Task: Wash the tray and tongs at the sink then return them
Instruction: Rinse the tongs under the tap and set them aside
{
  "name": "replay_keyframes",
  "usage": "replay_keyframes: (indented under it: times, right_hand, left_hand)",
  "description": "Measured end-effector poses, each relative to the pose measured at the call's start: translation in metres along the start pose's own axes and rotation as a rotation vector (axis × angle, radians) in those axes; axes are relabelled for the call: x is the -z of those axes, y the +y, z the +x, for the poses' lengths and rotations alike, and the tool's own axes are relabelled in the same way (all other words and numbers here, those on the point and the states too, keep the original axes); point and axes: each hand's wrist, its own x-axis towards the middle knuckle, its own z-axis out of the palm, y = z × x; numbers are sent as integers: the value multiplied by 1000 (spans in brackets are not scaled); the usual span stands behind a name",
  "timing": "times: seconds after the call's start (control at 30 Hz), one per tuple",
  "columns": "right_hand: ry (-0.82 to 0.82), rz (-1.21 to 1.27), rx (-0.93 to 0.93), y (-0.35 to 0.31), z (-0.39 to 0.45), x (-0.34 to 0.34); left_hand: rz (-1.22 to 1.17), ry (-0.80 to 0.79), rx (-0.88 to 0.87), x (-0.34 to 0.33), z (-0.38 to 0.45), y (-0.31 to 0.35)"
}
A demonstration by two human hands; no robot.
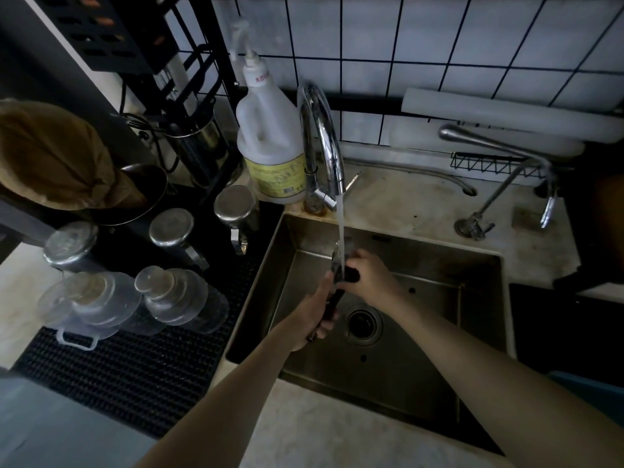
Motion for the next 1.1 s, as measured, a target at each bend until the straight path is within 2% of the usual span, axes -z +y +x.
replay_keyframes:
  times: [0.13,0.3,0.4,0.5,0.67,0.73,0.97,1.1]
  right_hand:
    - [-28,-95,-55,9,4,0]
    - [38,-178,-167,17,7,7]
    - [87,-150,-194,19,9,11]
    - [133,-20,-201,18,8,15]
    - [-6,-18,-98,7,-3,8]
    - [-12,-51,-87,9,-6,3]
    - [55,-107,-190,23,-1,6]
    - [202,-132,-208,19,1,11]
  left_hand:
    - [5,-52,-12,4,0,-10]
    - [-36,-87,7,7,0,-17]
    - [-51,-95,30,9,-2,-17]
    - [-61,-89,39,11,-4,-13]
    - [-41,-58,44,8,0,-11]
    - [-40,-55,33,5,1,-13]
    - [-55,-58,11,4,2,-23]
    - [-74,-44,27,4,4,-25]
